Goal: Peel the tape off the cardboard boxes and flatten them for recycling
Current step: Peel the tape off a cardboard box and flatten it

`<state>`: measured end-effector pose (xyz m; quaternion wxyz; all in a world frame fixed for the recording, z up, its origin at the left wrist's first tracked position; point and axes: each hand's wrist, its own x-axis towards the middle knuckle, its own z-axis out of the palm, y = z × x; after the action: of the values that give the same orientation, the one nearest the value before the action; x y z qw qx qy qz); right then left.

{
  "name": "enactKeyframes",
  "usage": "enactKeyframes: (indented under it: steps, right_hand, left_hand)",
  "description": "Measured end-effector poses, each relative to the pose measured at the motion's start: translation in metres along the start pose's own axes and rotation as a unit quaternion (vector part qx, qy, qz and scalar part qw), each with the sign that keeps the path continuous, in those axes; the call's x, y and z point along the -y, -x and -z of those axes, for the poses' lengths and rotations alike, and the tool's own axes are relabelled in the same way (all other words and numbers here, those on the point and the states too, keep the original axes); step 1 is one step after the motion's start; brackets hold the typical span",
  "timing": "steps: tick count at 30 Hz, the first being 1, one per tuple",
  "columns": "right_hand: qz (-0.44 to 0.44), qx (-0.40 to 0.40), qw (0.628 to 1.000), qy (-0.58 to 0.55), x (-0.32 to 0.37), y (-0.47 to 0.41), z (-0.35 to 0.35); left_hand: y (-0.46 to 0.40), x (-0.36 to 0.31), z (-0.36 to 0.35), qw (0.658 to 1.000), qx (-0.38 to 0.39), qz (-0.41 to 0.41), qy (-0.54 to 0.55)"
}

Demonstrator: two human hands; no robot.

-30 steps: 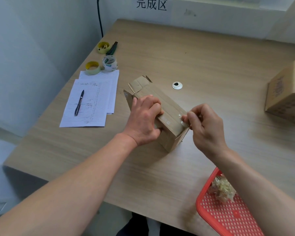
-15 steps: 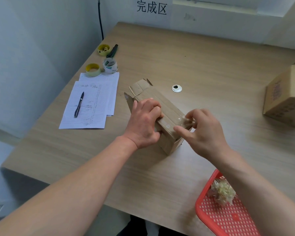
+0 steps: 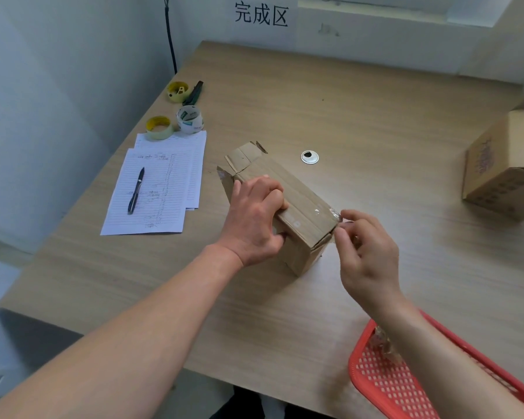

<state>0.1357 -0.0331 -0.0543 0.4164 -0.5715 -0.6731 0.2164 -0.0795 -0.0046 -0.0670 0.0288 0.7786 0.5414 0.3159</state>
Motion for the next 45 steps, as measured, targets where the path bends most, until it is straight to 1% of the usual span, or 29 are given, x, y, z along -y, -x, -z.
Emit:
enactKeyframes:
  steps: [1,2,3,4,5,6,7,8,9,10,11,12,13,14,16,19,21,23,25,27,28,30,32,34,37,40,43,45]
  right_hand:
    - [-0.072,-0.02,0.993,-0.09,0.002,0.006,-0.004]
    - [-0.156,-0.048,0.965,-0.204,0.005,0.01,-0.008]
    - [-0.244,-0.082,0.911,-0.323,0.011,0.011,-0.01]
    - [-0.325,-0.109,0.837,-0.426,0.017,0.007,-0.01]
    - [-0.385,-0.127,0.768,-0.496,0.022,0.002,-0.007]
    - [-0.422,-0.133,0.72,-0.534,0.023,-0.004,-0.004]
    - [-0.438,-0.124,0.709,-0.538,0.025,-0.01,0.0]
    - [-0.433,-0.105,0.734,-0.512,0.024,-0.016,0.003]
    - [-0.41,-0.08,0.783,-0.461,0.023,-0.02,0.006]
    - [-0.373,-0.051,0.839,-0.393,0.022,-0.024,0.006]
    - [-0.334,-0.02,0.886,-0.321,0.021,-0.027,0.007]
    - [-0.302,0.011,0.919,-0.252,0.021,-0.029,0.006]
    - [-0.278,0.038,0.939,-0.197,0.021,-0.032,0.007]
    - [-0.265,0.059,0.95,-0.155,0.021,-0.034,0.009]
    - [-0.268,0.084,0.953,-0.114,0.02,-0.044,0.015]
    - [-0.308,0.134,0.934,-0.12,0.019,-0.061,0.025]
    - [-0.313,0.175,0.929,-0.094,0.016,-0.071,0.03]
    - [-0.287,0.224,0.93,-0.04,0.019,-0.077,0.035]
    - [-0.233,0.266,0.934,0.048,0.023,-0.081,0.036]
    - [-0.164,0.287,0.933,0.142,0.029,-0.086,0.036]
    - [-0.134,0.288,0.933,0.166,0.03,-0.088,0.035]
    - [-0.106,0.297,0.933,0.175,0.03,-0.093,0.035]
    - [-0.111,0.312,0.927,0.177,0.029,-0.098,0.033]
    - [-0.148,0.311,0.928,0.142,0.026,-0.1,0.03]
    - [-0.222,0.274,0.936,0.009,0.02,-0.098,0.026]
    - [-0.321,0.218,0.912,-0.132,0.013,-0.089,0.019]
    - [-0.378,0.139,0.893,-0.201,0.002,-0.071,0.011]
    - [-0.411,0.094,0.868,-0.261,-0.002,-0.06,0.007]
  left_hand:
    - [-0.001,-0.001,-0.001,1.0,0.0,0.001,-0.001]
    - [-0.001,-0.001,-0.001,1.0,0.0,0.002,-0.003]
    - [-0.001,-0.001,-0.001,1.0,-0.001,0.001,-0.004]
    - [0.0,-0.001,-0.001,1.0,-0.004,0.0,-0.006]
    - [0.001,-0.001,-0.001,1.0,-0.008,-0.001,-0.007]
    - [0.003,0.0,0.0,1.0,-0.011,-0.003,-0.007]
    - [0.003,0.001,0.0,1.0,-0.013,-0.003,-0.006]
    - [0.003,0.0,0.0,1.0,-0.014,-0.003,-0.002]
    - [0.003,0.0,0.0,1.0,-0.014,-0.002,0.002]
    - [0.002,-0.001,-0.001,1.0,-0.014,-0.002,0.004]
    - [0.001,-0.002,-0.001,1.0,-0.013,-0.001,0.004]
    - [0.0,-0.002,-0.001,1.0,-0.011,0.0,0.002]
    - [0.0,-0.002,-0.001,1.0,-0.01,-0.001,0.001]
    - [0.0,-0.002,-0.001,1.0,-0.007,-0.002,0.001]
    - [0.001,-0.001,0.0,1.0,-0.006,-0.003,0.003]
    - [0.002,0.0,0.0,1.0,-0.007,0.0,-0.002]
    - [0.001,0.0,0.0,1.0,-0.005,-0.002,-0.002]
    - [0.001,-0.001,-0.001,1.0,-0.004,-0.005,-0.001]
    - [0.001,-0.001,0.0,1.0,-0.007,-0.006,-0.001]
    - [0.001,0.0,0.0,1.0,-0.009,-0.008,0.002]
    - [0.001,0.0,0.0,1.0,-0.01,-0.009,0.004]
    - [0.002,0.0,0.0,1.0,-0.012,-0.008,0.006]
    - [0.002,0.0,0.0,1.0,-0.013,-0.008,0.007]
    - [0.001,0.0,-0.001,1.0,-0.015,-0.005,0.007]
    - [0.002,0.001,-0.003,1.0,-0.015,-0.001,0.014]
    - [0.001,0.001,-0.004,1.0,-0.013,0.005,0.016]
    - [-0.001,-0.001,-0.004,1.0,-0.01,0.009,0.009]
    - [-0.003,-0.002,-0.004,1.0,-0.009,0.01,0.002]
